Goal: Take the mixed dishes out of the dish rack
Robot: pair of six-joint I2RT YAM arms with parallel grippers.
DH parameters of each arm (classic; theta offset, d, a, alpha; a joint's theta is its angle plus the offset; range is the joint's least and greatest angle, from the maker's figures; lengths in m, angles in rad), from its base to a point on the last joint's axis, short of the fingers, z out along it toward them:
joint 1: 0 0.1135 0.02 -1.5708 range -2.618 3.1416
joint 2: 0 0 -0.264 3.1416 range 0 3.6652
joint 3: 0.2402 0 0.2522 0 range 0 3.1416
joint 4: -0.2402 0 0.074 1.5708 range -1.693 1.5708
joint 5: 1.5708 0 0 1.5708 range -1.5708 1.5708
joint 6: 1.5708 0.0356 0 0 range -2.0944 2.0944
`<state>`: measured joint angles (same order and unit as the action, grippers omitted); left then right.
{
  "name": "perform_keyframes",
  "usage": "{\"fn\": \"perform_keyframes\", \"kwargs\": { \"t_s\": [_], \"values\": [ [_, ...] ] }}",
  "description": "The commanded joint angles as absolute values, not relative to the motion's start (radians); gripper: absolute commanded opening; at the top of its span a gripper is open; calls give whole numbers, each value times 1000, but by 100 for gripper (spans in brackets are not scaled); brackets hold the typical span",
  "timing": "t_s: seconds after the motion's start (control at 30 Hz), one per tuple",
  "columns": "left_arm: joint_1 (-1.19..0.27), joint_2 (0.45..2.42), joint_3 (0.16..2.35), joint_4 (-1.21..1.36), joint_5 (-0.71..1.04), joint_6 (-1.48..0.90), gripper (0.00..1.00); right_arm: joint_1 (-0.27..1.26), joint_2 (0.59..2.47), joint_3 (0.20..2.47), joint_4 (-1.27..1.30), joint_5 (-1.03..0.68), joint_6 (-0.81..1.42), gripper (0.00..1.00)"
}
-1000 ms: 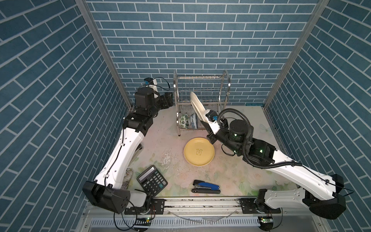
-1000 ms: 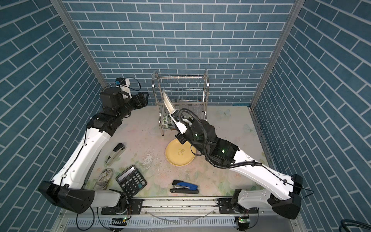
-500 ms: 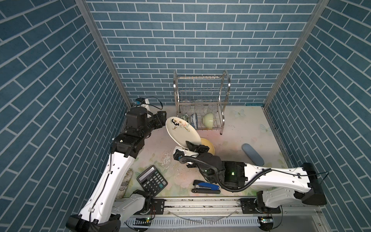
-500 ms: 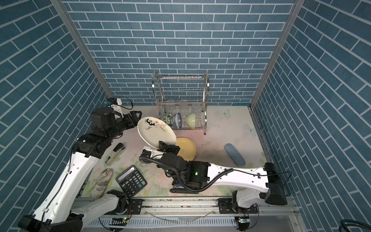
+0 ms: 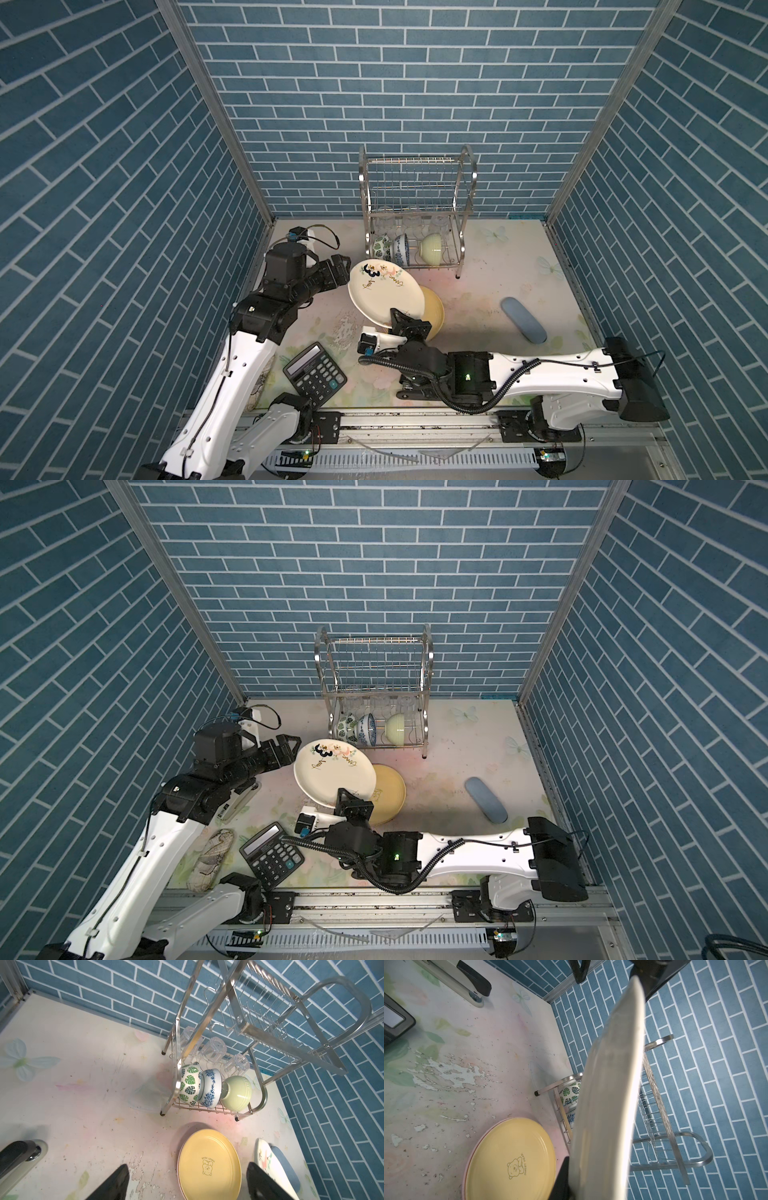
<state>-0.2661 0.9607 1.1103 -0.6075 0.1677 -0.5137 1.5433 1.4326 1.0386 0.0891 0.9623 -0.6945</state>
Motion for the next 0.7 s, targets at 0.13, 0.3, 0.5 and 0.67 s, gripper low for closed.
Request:
{"fn": "perform_keyframes", "kwargs": {
  "t_s": [0.13, 0.3, 0.5, 0.67],
  "values": [
    [-267, 942, 1042, -610, 226, -542, 89, 1550, 1426, 942, 367, 1071, -820, 0],
    [-267, 959, 995, -569, 276, -568, 89, 1545, 1396, 859, 442, 1109, -859, 0],
    [-267, 980, 985, -533, 316, -581, 90, 1537, 1401, 820, 432, 1138, -861, 0],
    [-259, 973, 959, -493, 337, -610, 92, 1528, 1402, 788, 444, 1162, -860, 0]
  ]
}}
